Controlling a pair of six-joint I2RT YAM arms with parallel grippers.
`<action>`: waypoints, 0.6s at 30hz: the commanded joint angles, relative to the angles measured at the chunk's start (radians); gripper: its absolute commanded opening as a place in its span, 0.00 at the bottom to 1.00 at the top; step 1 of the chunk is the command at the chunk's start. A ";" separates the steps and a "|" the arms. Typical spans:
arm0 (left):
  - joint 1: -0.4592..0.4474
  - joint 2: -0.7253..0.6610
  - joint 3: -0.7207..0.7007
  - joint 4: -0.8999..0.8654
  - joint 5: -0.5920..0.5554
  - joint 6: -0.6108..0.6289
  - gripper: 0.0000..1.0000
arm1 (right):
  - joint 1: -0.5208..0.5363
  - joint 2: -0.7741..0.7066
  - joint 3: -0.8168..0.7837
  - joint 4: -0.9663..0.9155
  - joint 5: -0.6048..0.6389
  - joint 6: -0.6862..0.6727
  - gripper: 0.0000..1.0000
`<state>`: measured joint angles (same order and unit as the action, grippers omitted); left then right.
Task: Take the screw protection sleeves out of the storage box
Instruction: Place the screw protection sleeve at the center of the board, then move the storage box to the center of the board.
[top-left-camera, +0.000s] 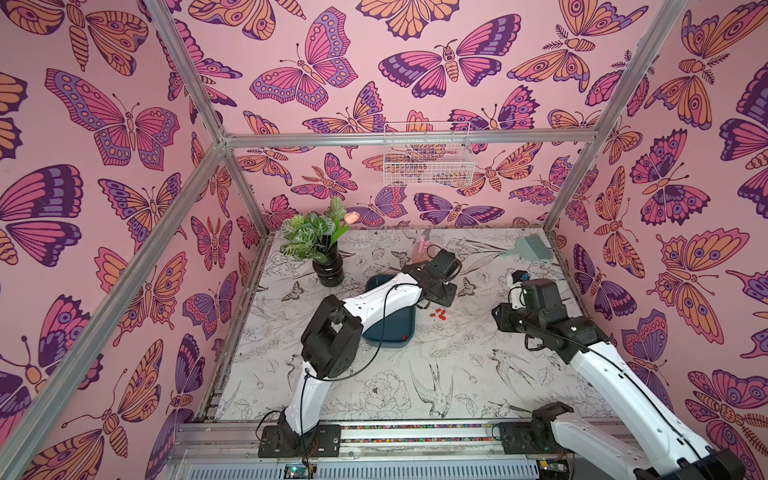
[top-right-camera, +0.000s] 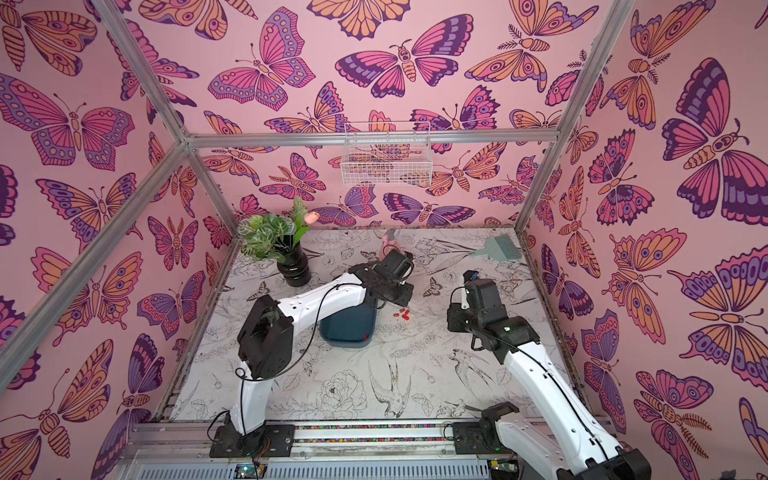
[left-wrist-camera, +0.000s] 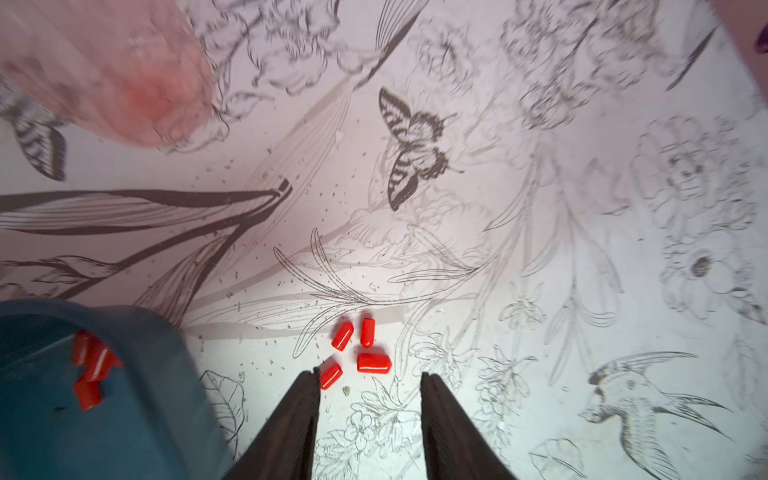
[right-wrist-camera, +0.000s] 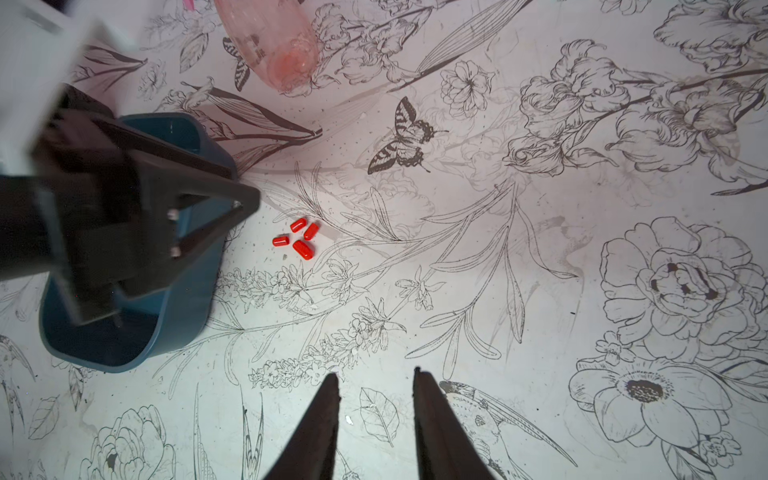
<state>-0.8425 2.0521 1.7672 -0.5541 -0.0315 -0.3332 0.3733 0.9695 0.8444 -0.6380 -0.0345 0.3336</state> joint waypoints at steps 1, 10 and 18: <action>-0.005 -0.127 -0.044 -0.020 -0.065 0.010 0.46 | -0.007 0.032 0.063 -0.025 -0.043 -0.021 0.36; 0.044 -0.466 -0.403 -0.015 -0.229 -0.020 0.48 | 0.048 0.184 0.154 0.022 -0.140 0.023 0.37; 0.285 -0.826 -0.854 0.147 -0.071 -0.125 0.48 | 0.296 0.483 0.437 -0.052 -0.012 0.037 0.36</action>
<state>-0.6220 1.3285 1.0271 -0.4870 -0.1726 -0.3904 0.6140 1.3846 1.1839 -0.6506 -0.1047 0.3496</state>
